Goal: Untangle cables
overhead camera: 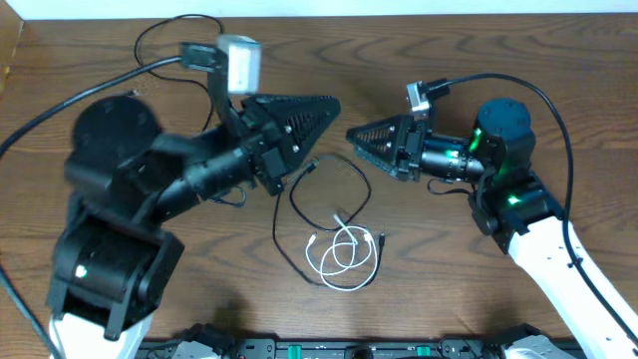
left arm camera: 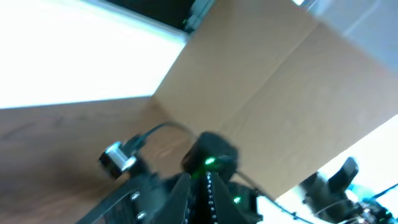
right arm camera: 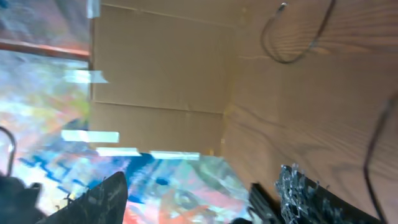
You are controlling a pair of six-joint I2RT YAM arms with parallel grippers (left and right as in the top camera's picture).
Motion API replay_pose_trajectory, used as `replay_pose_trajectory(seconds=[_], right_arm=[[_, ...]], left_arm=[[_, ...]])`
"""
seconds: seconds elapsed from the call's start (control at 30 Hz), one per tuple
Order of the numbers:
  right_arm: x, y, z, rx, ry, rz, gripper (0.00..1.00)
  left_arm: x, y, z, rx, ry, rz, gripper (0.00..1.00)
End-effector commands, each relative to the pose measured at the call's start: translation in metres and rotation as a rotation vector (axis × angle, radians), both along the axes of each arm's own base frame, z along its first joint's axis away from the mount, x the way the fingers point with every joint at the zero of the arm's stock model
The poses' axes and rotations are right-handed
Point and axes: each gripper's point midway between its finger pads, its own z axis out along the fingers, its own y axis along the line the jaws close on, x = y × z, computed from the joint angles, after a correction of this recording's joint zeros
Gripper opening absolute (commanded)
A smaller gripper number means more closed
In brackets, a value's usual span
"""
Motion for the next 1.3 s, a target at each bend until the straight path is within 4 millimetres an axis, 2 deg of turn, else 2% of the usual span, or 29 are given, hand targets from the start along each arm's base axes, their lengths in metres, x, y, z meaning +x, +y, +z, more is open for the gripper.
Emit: replay_pose_trajectory(seconds=[0.0, 0.1, 0.17, 0.23, 0.3, 0.33, 0.37, 0.43, 0.53, 0.6, 0.7, 0.93, 1.1, 1.27], right_arm=[[-0.005, -0.006, -0.013, -0.063, -0.091, 0.042, 0.75], [-0.007, -0.007, -0.022, -0.096, -0.103, 0.054, 0.78], [-0.008, -0.008, -0.025, -0.110, -0.129, 0.062, 0.89], [-0.009, -0.009, -0.029, -0.129, -0.155, 0.069, 0.97], [-0.009, -0.011, -0.034, -0.151, -0.175, 0.074, 0.99], [-0.008, -0.014, -0.039, -0.174, -0.171, 0.064, 0.99], [-0.006, -0.019, -0.053, -0.224, -0.135, 0.036, 0.99], [-0.003, -0.027, -0.072, -0.302, -0.074, -0.016, 0.99], [0.002, -0.043, -0.099, -0.421, 0.011, -0.100, 0.99], [0.003, -0.055, -0.114, -0.498, 0.058, -0.155, 0.99], [0.003, -0.063, -0.126, -0.555, 0.094, -0.188, 0.99], [-0.011, -0.070, -0.140, -0.608, 0.175, -0.178, 0.99], [-0.018, -0.075, -0.148, -0.637, 0.217, -0.174, 0.99], [-0.018, -0.077, -0.149, -0.648, 0.223, -0.181, 0.99]], left_arm=[[-0.001, -0.001, 0.009, -0.067, 0.067, -0.012, 0.07], [0.007, 0.000, -0.015, 0.003, 0.114, 0.018, 0.07], [0.021, 0.010, -0.045, 0.083, 0.195, 0.119, 0.08], [0.038, 0.029, -0.081, 0.184, 0.297, 0.272, 0.08], [0.049, 0.054, -0.117, 0.302, 0.394, 0.428, 0.08], [0.052, 0.069, -0.138, 0.379, 0.454, 0.509, 0.16], [0.050, 0.089, -0.168, 0.497, 0.544, 0.597, 0.34], [0.044, 0.107, -0.197, 0.624, 0.636, 0.658, 0.56], [0.037, 0.123, -0.230, 0.782, 0.752, 0.697, 0.66], [0.039, 0.125, -0.245, 0.841, 0.803, 0.694, 0.68], [0.047, 0.123, -0.265, 0.900, 0.852, 0.680, 0.69], [0.076, 0.118, -0.315, 1.033, 0.923, 0.656, 0.69], [0.085, 0.121, -0.352, 1.128, 0.997, 0.598, 0.70], [0.089, 0.112, -0.386, 1.125, 1.060, 0.384, 0.69]])
